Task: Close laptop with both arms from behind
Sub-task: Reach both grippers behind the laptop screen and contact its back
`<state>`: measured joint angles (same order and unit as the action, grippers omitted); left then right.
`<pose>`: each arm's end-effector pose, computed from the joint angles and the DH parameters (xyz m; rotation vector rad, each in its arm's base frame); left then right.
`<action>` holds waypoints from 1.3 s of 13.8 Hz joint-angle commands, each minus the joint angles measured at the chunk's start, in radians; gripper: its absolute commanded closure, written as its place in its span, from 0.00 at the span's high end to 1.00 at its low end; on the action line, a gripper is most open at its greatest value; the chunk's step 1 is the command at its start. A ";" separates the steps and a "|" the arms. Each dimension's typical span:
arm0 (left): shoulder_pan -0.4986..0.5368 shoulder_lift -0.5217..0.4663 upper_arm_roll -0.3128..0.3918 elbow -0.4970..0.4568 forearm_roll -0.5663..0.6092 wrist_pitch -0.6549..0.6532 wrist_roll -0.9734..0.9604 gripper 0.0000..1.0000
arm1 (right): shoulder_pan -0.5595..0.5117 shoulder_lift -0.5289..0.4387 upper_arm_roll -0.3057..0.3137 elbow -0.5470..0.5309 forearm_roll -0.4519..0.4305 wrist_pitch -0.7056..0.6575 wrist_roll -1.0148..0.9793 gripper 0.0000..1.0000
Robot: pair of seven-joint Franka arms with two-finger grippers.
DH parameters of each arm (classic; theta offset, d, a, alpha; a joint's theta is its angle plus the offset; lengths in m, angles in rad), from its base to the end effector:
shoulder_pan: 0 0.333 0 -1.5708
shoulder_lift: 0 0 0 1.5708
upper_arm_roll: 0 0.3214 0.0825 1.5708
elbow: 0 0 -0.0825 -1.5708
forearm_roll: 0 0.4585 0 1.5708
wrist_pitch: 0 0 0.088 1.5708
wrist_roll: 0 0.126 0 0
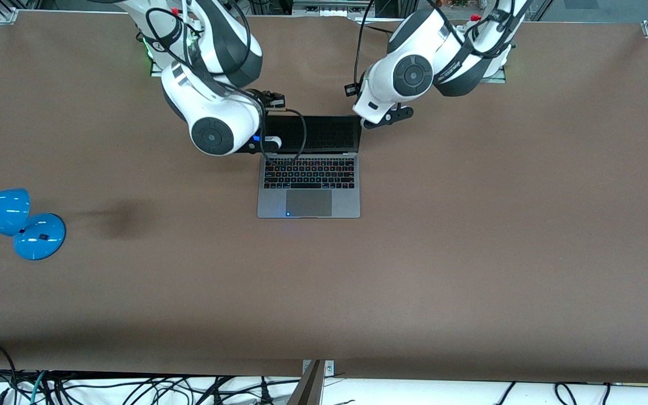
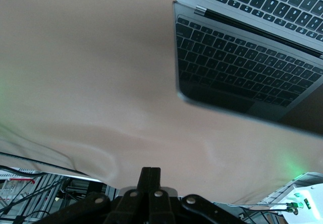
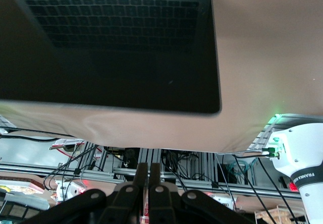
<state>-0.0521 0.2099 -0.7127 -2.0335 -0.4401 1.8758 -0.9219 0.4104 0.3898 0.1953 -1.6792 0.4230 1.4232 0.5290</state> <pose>0.4089 -0.4449 0.3027 2.8461 0.5044 -0.9142 0.5000 0.4053 0.3179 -2.8192 -0.0127 1.1922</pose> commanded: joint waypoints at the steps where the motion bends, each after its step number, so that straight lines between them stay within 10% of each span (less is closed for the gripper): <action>1: -0.006 0.028 -0.004 0.016 -0.023 0.032 -0.014 0.00 | -0.001 -0.005 0.000 -0.050 -0.029 0.017 -0.047 0.08; 18: 0.005 0.209 0.039 0.197 0.107 0.077 -0.018 0.00 | -0.004 0.008 -0.060 -0.028 -0.093 0.178 -0.155 0.08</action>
<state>-0.0488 0.3644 -0.6813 -1.8996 -0.3778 1.9614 -0.9220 0.4070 0.4076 0.1362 -1.7114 0.3475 1.5731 0.3879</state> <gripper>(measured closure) 0.991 0.916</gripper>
